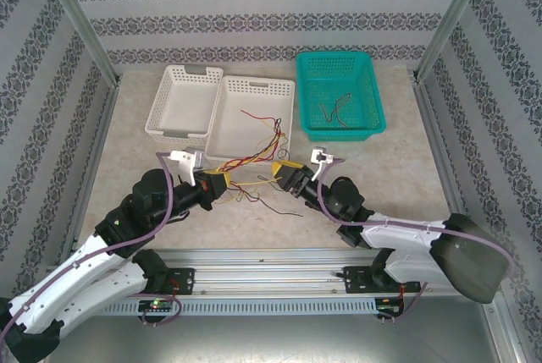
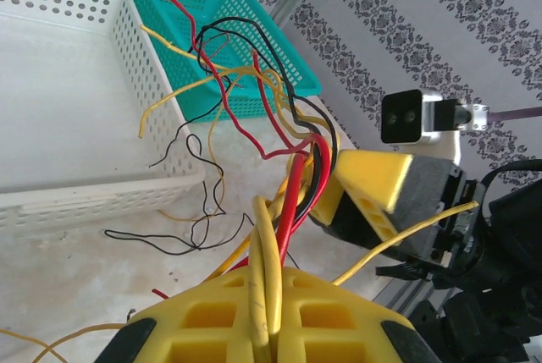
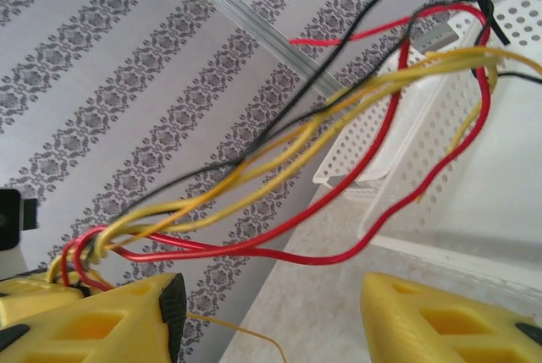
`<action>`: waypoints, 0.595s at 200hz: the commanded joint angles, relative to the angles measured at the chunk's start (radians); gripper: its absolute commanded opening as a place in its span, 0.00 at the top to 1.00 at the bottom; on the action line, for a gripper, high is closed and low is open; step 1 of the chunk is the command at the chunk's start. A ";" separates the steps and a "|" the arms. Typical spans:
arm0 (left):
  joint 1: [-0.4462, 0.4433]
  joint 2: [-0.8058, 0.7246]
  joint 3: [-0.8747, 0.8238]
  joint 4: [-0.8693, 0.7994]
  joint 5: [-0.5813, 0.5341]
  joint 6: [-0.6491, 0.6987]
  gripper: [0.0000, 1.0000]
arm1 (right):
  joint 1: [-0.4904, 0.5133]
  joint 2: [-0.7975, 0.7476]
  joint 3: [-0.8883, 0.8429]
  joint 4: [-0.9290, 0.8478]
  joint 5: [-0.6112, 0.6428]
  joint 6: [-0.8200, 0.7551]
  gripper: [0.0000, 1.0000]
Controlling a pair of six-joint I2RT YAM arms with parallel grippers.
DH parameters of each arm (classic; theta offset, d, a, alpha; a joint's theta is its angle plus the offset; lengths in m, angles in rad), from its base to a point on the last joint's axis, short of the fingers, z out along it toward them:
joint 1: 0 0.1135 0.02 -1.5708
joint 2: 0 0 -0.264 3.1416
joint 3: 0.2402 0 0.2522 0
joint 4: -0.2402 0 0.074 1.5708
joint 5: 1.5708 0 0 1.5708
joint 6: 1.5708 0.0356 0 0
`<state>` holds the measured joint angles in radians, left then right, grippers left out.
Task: Untangle the cables
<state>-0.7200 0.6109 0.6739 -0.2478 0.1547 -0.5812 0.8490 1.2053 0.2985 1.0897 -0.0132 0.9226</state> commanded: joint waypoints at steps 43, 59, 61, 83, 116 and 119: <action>-0.015 -0.014 -0.008 0.091 0.037 -0.032 1.00 | 0.012 0.103 0.080 0.168 0.008 0.051 0.44; -0.015 -0.023 -0.015 0.080 0.036 -0.032 1.00 | 0.012 0.096 0.088 0.168 0.010 0.040 0.45; -0.015 -0.025 -0.016 0.081 0.034 -0.032 1.00 | 0.011 0.096 0.089 0.168 0.011 0.037 0.45; -0.015 -0.039 -0.030 0.091 0.035 -0.044 1.00 | 0.010 0.101 0.098 0.167 0.016 0.030 0.46; -0.015 -0.036 -0.040 0.115 0.049 -0.055 1.00 | 0.009 0.157 0.122 0.215 0.006 0.053 0.47; -0.015 -0.036 -0.041 0.119 0.048 -0.056 1.00 | 0.009 0.164 0.124 0.221 0.007 0.056 0.47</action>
<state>-0.7208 0.5873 0.6449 -0.2153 0.1825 -0.6159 0.8490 1.3285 0.3893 1.2240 -0.0113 0.9642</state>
